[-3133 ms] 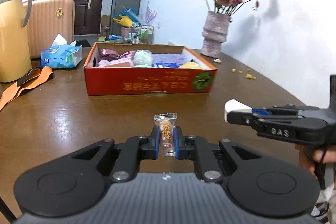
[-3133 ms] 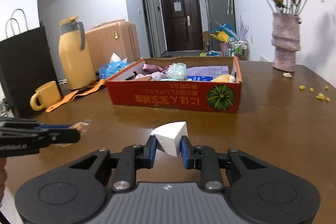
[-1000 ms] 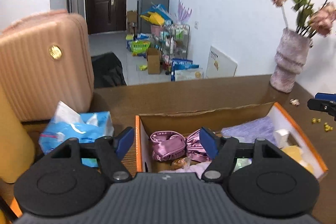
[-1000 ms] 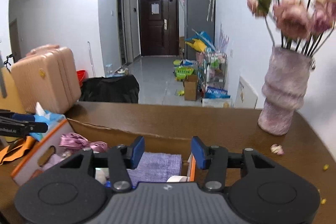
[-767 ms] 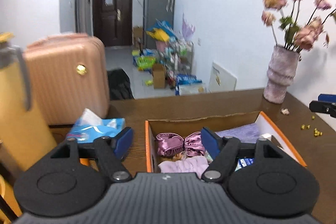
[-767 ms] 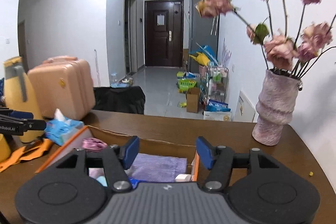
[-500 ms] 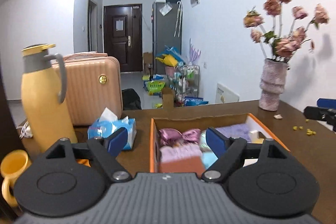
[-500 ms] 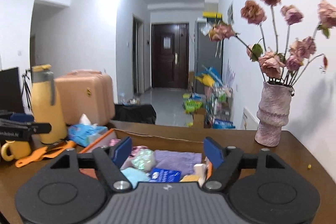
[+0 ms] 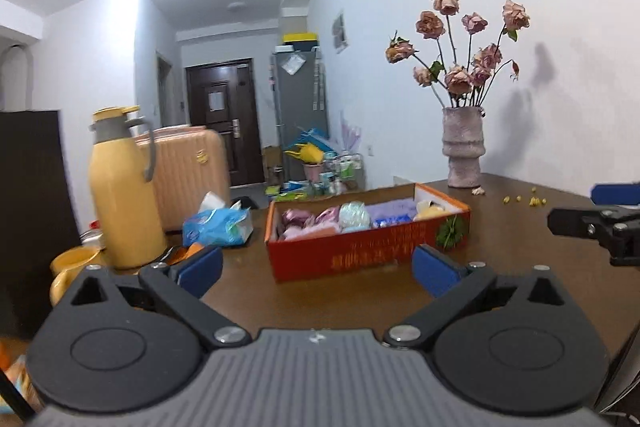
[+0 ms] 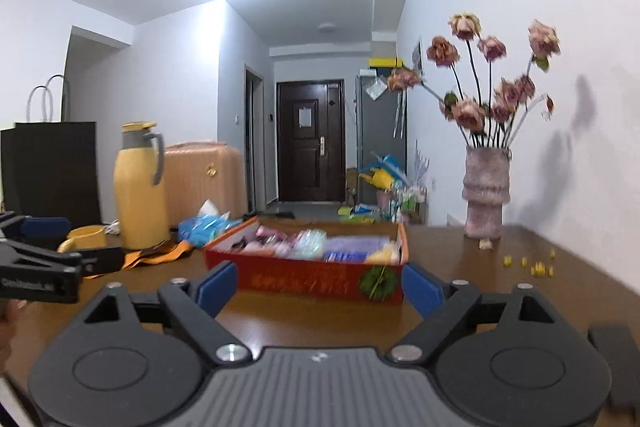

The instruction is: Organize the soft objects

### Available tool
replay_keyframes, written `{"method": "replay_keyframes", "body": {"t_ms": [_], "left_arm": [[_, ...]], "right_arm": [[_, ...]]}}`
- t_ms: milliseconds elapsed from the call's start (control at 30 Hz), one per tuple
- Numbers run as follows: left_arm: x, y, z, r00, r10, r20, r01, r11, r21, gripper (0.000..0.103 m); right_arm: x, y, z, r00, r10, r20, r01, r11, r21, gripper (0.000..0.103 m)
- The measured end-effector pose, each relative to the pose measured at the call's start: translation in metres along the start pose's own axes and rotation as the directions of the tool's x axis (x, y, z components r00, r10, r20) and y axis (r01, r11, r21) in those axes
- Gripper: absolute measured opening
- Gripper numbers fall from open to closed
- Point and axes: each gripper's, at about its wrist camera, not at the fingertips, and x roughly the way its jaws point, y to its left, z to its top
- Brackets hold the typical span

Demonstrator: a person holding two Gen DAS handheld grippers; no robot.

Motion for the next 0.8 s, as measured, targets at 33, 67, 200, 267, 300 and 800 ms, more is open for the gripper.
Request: {"method": "replay_keyframes", "body": {"t_ms": [33, 67, 200, 267, 300, 800], "left_arm": [[-0.012, -0.001, -0.006, 1.000, -0.004, -0.007, 0.004, 1.000, -0.010, 0.103], [-0.022, 0.000, -0.011, 1.000, -0.012, -0.014, 0.012, 1.000, -0.026, 0.103], [-0.056, 0.000, -0.031, 0.997, -0.036, -0.071, 0.030, 0.996, -0.087, 0.103], [-0.065, -0.004, -0.039, 0.994, -0.037, -0.100, 0.029, 0.997, -0.078, 0.103], [-0.067, -0.004, -0.040, 0.993, -0.030, -0.111, 0.022, 0.997, -0.075, 0.103], [-0.081, 0.005, -0.034, 0.998, 0.002, -0.064, -0.006, 0.997, -0.072, 0.103]], "right_arm": [[-0.008, 0.003, -0.005, 1.000, 0.002, -0.014, -0.002, 1.000, 0.010, 0.089], [-0.016, 0.006, -0.010, 0.999, 0.005, -0.032, -0.005, 1.000, 0.018, 0.089], [-0.051, 0.014, -0.035, 0.995, 0.000, -0.096, 0.009, 0.995, 0.095, 0.092], [-0.065, 0.021, -0.053, 0.992, 0.010, -0.129, 0.004, 0.995, 0.103, 0.092], [-0.069, 0.025, -0.060, 0.989, 0.010, -0.147, 0.004, 0.995, 0.097, 0.092], [-0.080, 0.040, -0.049, 0.994, 0.025, -0.106, -0.014, 0.995, 0.099, 0.092]]}}
